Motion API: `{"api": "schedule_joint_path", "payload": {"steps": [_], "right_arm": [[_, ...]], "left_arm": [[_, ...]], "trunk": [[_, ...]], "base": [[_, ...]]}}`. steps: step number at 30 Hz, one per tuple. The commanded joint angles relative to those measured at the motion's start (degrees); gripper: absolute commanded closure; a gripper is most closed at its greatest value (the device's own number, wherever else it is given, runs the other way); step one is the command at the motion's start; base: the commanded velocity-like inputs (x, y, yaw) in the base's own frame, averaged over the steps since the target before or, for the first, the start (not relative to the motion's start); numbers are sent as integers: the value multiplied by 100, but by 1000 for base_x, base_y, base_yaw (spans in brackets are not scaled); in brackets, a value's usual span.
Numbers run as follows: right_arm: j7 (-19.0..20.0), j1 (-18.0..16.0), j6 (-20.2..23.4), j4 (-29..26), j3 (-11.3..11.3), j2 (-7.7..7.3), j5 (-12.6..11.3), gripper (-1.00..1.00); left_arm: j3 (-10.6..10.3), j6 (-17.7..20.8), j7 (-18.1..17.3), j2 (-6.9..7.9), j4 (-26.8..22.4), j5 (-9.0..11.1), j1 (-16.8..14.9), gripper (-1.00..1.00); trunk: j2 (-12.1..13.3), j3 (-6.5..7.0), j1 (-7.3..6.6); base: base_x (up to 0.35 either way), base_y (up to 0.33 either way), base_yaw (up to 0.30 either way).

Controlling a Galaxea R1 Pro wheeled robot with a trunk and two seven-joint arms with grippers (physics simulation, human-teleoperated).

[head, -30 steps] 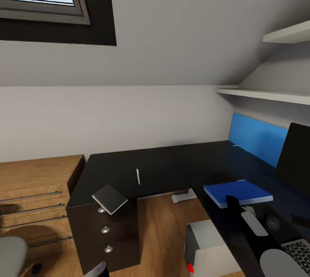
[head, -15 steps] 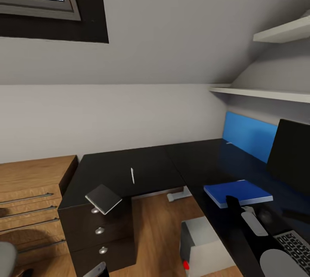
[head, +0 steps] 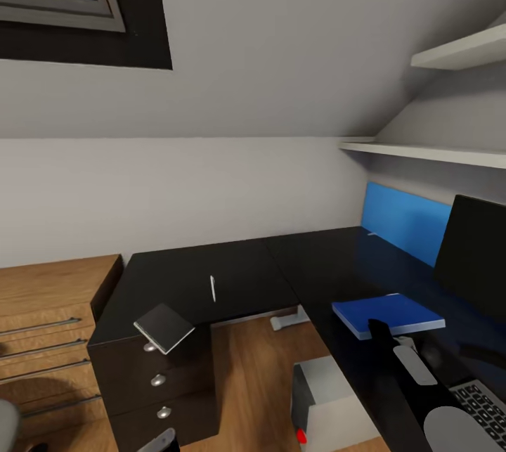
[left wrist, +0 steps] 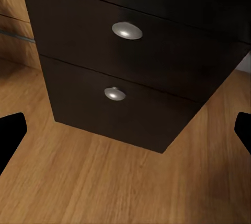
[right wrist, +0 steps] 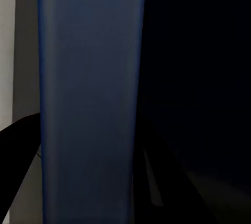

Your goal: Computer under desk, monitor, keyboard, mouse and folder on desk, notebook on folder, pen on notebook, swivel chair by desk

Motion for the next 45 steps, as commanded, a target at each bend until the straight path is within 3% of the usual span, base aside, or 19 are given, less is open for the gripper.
{"api": "schedule_joint_path", "payload": {"steps": [1,32,45], "right_arm": [[-32,-1,30,-15,-17,1,-21,100],[-32,0,39,-9,-17,9,-28,100],[-32,1,41,-9,-17,10,-29,100]], "left_arm": [[-49,-22,49,7,-1,24,-6,-100],[-52,-22,50,-2,0,18,-6,-100],[-60,-22,50,-6,0,24,-6,-100]], "trunk": [[-4,-7,1],[-4,-7,1],[-526,-240,286]], "base": [[35,-30,0],[69,-18,0],[1,0,0]]}}
